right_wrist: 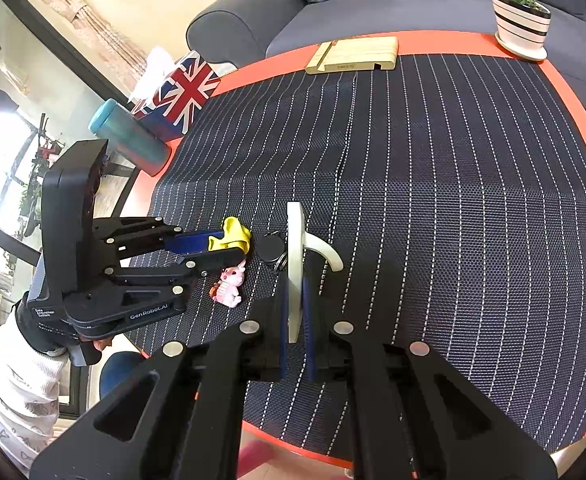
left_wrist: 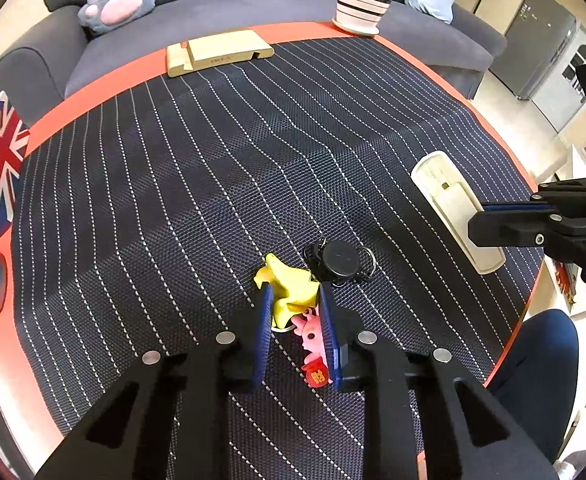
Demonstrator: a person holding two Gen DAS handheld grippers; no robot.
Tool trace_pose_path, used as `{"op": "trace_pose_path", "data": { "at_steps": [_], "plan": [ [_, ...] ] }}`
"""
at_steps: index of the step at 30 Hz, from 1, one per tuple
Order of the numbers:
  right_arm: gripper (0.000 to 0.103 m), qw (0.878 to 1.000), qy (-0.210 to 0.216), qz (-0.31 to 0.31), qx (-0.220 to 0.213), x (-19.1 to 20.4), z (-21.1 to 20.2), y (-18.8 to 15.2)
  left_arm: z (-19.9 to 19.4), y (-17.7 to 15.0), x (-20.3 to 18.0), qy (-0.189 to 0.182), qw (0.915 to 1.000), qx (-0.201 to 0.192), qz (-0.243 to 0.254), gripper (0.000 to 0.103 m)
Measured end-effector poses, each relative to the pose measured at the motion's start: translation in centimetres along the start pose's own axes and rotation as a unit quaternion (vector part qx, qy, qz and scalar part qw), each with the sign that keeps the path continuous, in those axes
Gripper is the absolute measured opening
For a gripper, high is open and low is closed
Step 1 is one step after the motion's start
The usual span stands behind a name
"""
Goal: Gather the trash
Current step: 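Carry the cream piece toward the bin while the left tool grasps the yellow squeaky toy, then drop the cream piece into the bin with the right tool while the left tool carries the yellow toy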
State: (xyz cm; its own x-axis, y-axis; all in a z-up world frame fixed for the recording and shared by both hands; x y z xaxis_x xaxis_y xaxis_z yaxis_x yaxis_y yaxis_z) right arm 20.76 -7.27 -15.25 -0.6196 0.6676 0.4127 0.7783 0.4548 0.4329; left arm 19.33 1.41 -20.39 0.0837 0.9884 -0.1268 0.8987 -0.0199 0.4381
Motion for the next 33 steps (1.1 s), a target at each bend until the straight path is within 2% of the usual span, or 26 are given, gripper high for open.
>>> {"op": "trace_pose_path", "data": {
  "at_steps": [13,25,33],
  "plan": [
    [0.006,1.000,-0.011,-0.022,-0.004,0.6,-0.6,0.0,-2.9,0.2,-0.2,0.017,0.9992,-0.036,0.005,0.021],
    [0.006,0.995,-0.034,-0.094,-0.029,3.6,-4.8,-1.5,-9.1,-1.1,-3.1,0.015,0.9956,-0.090,0.019,0.021],
    [0.006,0.991,-0.035,-0.122,-0.041,5.3,-7.6,-4.0,-12.8,-2.8,-5.3,0.004,0.9919,-0.124,0.029,0.021]
  ]
}}
Point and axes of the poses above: each gripper's, at about its wrist camera, not at the fingertips, and z roughly the way its jaws point, x to its left, y to its top, the point moved 9 cm from there along z, roughly the way its jaws point, and after that the axes turned 2 degrees about -x, right-handed, at the moved point
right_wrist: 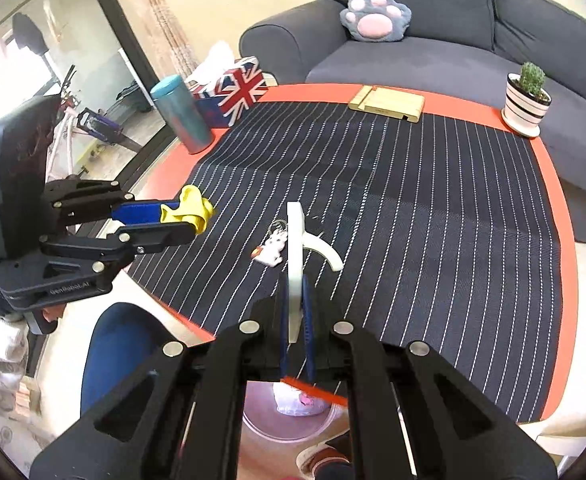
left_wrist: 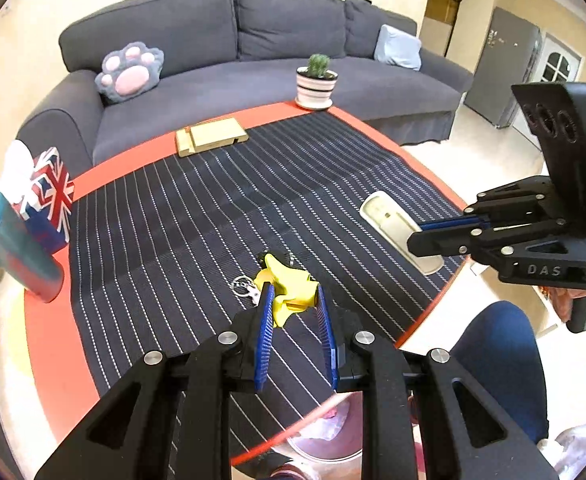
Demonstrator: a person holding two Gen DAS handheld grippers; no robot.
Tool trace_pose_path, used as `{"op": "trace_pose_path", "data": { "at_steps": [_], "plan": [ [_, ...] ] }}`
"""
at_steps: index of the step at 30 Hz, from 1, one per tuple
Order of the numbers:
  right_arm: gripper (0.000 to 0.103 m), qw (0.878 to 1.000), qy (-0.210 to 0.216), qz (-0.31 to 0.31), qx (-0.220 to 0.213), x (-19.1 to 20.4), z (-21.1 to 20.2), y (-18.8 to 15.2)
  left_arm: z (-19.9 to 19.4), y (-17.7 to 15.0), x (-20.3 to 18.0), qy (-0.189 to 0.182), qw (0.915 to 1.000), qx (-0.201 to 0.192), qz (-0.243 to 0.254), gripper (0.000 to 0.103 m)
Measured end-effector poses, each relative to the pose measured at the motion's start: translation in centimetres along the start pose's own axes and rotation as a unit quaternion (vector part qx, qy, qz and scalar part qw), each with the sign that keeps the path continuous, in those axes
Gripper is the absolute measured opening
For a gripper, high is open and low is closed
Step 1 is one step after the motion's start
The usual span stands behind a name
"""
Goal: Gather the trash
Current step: 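Drop the cream piece into the bin with the right tool while the left tool carries the yellow toy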
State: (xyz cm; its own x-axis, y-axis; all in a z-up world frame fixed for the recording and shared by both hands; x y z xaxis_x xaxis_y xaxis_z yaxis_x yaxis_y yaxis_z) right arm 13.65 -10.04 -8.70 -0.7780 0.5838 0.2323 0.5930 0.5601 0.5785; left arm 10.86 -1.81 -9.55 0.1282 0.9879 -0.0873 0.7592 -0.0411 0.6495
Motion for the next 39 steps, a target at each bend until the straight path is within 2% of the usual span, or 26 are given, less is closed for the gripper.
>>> {"op": "trace_pose_path", "data": {
  "at_steps": [13,29,39],
  "plan": [
    [0.006,0.999,0.013,-0.035,0.001,3.6,-3.1,-4.7,-3.0,-3.8,-2.0,-0.018,0.9997,-0.015,-0.009,0.022],
    [0.006,0.998,0.036,-0.050,0.024,6.9,-3.6,-9.1,-4.9,-6.8,-4.2,-0.034,0.9990,-0.020,-0.021,0.022],
    [0.008,0.997,0.053,-0.053,0.028,8.0,-3.5,-9.6,-5.5,-6.7,-4.4,-0.034,0.9990,-0.024,-0.016,0.022]
  ]
}}
Point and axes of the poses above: each gripper's, at about its wrist camera, not at the fingertips, and z roughly the way its jaws point, x to its left, y to its top, the point moved 9 cm from there along z, roughly the way its jaws point, and after that the axes turned 2 degrees about -x, right-handed, at the moved point
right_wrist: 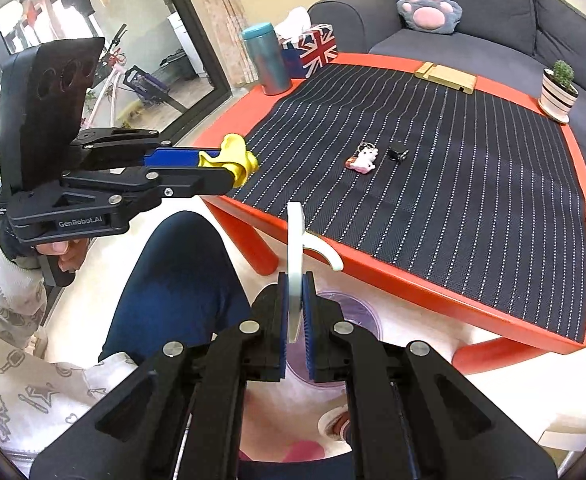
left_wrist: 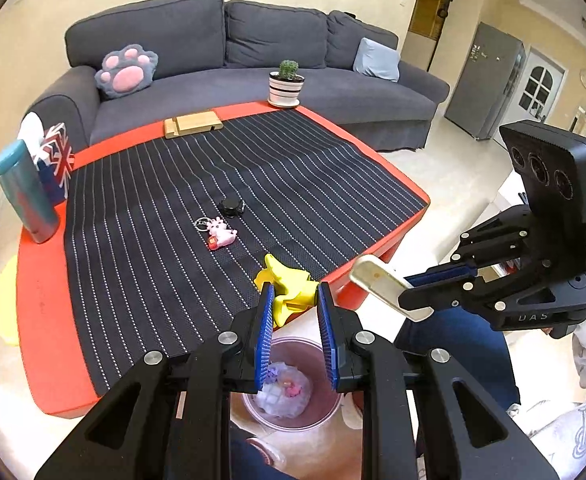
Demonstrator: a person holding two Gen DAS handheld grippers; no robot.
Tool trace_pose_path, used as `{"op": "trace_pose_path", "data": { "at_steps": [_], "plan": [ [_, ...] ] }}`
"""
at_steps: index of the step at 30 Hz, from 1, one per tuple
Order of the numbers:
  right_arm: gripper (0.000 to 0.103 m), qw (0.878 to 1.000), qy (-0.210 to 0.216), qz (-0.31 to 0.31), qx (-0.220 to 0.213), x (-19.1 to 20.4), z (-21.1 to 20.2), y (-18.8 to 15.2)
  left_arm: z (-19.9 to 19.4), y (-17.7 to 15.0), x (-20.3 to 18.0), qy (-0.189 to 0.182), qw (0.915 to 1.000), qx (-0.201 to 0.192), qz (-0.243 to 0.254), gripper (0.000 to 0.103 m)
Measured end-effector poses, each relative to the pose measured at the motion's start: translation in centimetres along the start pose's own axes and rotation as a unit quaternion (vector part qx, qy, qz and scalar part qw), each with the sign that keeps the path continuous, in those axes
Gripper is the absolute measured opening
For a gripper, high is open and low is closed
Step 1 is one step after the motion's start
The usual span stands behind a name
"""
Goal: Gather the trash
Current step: 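Drop the cream piece into the bin with the right tool while the left tool carries the yellow toy, then open the left tool over the pink bin to drop the yellow toy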
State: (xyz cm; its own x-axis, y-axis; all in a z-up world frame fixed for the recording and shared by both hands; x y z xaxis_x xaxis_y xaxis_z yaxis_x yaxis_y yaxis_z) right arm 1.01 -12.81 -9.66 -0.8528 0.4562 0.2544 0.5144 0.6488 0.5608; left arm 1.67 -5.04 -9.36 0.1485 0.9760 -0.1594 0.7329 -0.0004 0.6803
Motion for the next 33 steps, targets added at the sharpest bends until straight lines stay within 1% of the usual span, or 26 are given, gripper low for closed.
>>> {"op": "trace_pose_path", "data": {
  "at_steps": [1,2,3,4,5,8,9,10,11,14,33],
  "plan": [
    [0.008,1.000,-0.001,0.001,-0.001,-0.1,-0.1,0.1,0.0,0.0,0.0,0.000,1.0000,0.000,0.000,0.022],
    [0.011,1.000,-0.004,0.001,-0.002,-0.1,-0.1,0.1,0.0,0.0,0.0,0.000,1.0000,-0.001,0.001,0.022],
    [0.018,1.000,-0.008,0.001,-0.003,-0.3,-0.2,0.1,0.0,0.0,0.0,0.000,1.0000,0.000,0.001,0.022],
    [0.043,1.000,-0.013,0.002,-0.004,-0.5,-0.2,0.2,0.0,0.0,-0.1,0.000,1.0000,0.000,0.002,0.022],
    [0.062,1.000,-0.015,0.005,-0.007,-0.6,-0.3,0.3,0.0,0.0,-0.2,-0.001,1.0000,0.001,0.002,0.022],
    [0.079,1.000,-0.022,0.013,-0.017,-1.1,-0.6,0.6,0.1,-0.3,-0.2,-0.002,1.0000,0.005,0.004,0.022],
    [0.082,0.999,-0.024,0.016,-0.019,-1.3,-0.7,0.7,0.1,-0.3,-0.3,-0.003,1.0000,0.007,0.004,0.022],
    [0.089,0.999,-0.026,0.018,-0.021,-1.5,-0.8,0.8,0.1,-0.4,-0.3,-0.004,0.9999,0.008,0.005,0.022],
    [0.092,0.999,-0.026,0.022,-0.023,-1.6,-0.9,0.8,0.1,-0.5,-0.4,-0.005,0.9999,0.010,0.005,0.022],
    [0.094,0.999,-0.032,0.030,-0.026,-2.2,-0.9,0.9,0.2,-0.6,-0.6,-0.008,0.9999,0.013,0.006,0.022],
    [0.095,0.997,-0.047,0.051,-0.046,-3.6,-2.6,0.7,0.9,-1.0,-1.9,-0.024,0.9992,0.026,0.017,0.022]
  ]
}}
Point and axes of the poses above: each gripper's, at about its wrist camera, not at the fingertips, and z roughly the way its jaws point, x to its left, y to its top, the point moved 9 cm from there along z, roughly the way its jaws point, and after that the axes turned 2 degrees about -x, right-handed, at the moved point
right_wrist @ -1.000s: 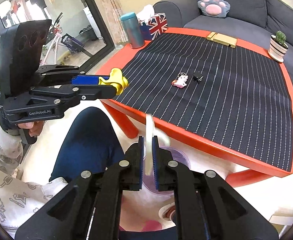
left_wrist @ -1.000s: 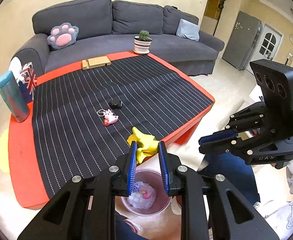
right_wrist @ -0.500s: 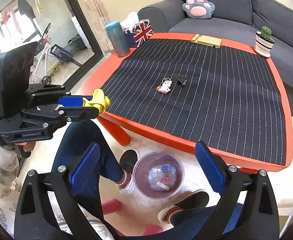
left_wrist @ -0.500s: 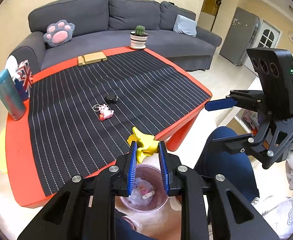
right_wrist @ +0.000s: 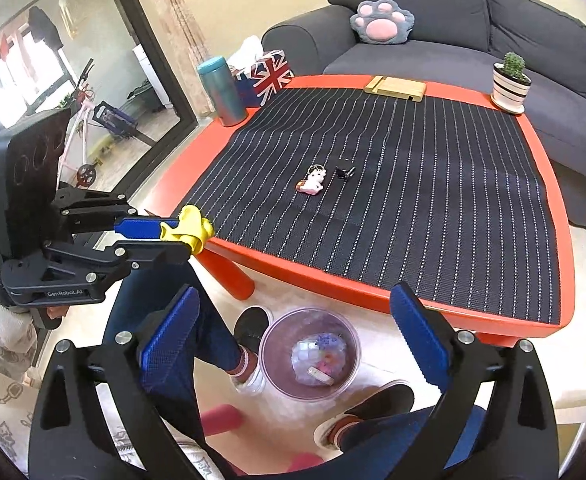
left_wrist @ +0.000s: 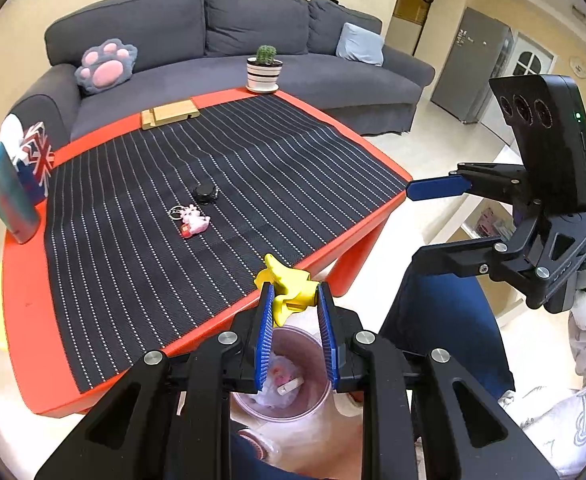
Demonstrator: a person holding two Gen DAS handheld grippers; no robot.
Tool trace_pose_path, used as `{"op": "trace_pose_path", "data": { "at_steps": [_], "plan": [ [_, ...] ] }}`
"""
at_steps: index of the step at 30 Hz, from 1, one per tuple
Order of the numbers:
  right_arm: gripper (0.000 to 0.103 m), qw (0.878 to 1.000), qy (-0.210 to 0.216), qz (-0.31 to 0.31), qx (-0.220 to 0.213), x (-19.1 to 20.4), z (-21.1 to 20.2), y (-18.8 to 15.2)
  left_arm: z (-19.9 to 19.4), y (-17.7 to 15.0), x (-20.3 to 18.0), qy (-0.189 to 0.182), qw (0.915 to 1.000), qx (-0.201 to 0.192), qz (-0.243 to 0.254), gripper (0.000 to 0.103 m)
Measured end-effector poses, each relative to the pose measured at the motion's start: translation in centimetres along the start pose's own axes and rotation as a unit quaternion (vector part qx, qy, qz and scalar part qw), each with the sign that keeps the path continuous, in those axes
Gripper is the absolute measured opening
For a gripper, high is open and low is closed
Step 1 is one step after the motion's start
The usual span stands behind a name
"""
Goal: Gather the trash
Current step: 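Open the left tool over the pink bin to drop the yellow toy, then move the left tool over the mat toward the pink bunny keychain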
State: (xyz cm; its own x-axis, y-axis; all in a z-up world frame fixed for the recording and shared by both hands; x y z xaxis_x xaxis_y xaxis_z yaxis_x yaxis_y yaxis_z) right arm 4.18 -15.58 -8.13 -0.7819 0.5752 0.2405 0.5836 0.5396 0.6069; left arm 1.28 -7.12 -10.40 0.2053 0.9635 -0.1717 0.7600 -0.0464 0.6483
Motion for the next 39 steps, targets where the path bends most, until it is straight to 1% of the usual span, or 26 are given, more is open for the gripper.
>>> {"op": "trace_pose_path", "data": {
  "at_steps": [8,10,11,12,13,14,15,17,22,39],
  "plan": [
    [0.095,1.000,0.000,0.003,-0.007,-0.4,-0.4,0.1,0.0,0.1,-0.5,-0.007,1.0000,-0.001,0.003,0.022],
    [0.095,1.000,-0.001,0.004,-0.008,-0.4,-0.5,0.1,0.0,0.0,-0.5,-0.009,1.0000,-0.002,0.003,0.024],
    [0.095,1.000,-0.001,0.005,-0.009,-0.6,-0.5,0.2,0.0,0.0,-0.4,-0.009,1.0000,-0.001,0.002,0.031],
    [0.095,1.000,-0.001,0.005,-0.009,-0.6,-0.5,0.2,0.1,0.0,-0.4,-0.008,1.0000,-0.002,0.002,0.054],
    [0.095,1.000,-0.002,0.006,-0.009,-0.7,-0.5,0.2,0.1,0.0,-0.3,-0.006,1.0000,-0.005,0.000,0.067],
    [0.095,1.000,-0.002,0.006,-0.009,-0.8,-0.5,0.2,0.0,0.1,-0.1,-0.002,0.9999,-0.013,-0.002,0.085],
    [0.095,1.000,-0.003,0.006,-0.009,-0.8,-0.6,0.1,-0.1,0.1,-0.1,-0.001,0.9999,-0.016,-0.003,0.088],
    [0.095,1.000,-0.003,0.007,-0.010,-0.8,-0.6,0.1,0.0,0.1,0.2,0.007,0.9998,-0.015,-0.008,0.091],
    [0.095,1.000,-0.004,0.007,-0.009,-0.7,-0.5,0.1,0.1,-0.1,0.8,0.019,0.9997,-0.011,-0.014,0.093],
    [0.095,1.000,-0.005,0.009,-0.005,-0.7,0.1,0.0,-0.1,-0.1,1.2,0.025,0.9993,-0.010,-0.025,0.093]
  ]
}}
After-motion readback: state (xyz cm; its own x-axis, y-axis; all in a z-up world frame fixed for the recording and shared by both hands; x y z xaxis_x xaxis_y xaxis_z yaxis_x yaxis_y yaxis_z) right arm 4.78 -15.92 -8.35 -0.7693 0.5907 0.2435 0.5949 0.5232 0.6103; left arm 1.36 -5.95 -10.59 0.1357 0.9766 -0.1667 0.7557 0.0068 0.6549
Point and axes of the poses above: each gripper's, at about its wrist camera, not at the fingertips, and z roughly the way its jaws point, x to its left, y to its top, the point moved 9 cm from there along z, roughly the way its jaws point, and after that the axes turned 2 degrees about -x, right-handed, at the moved point
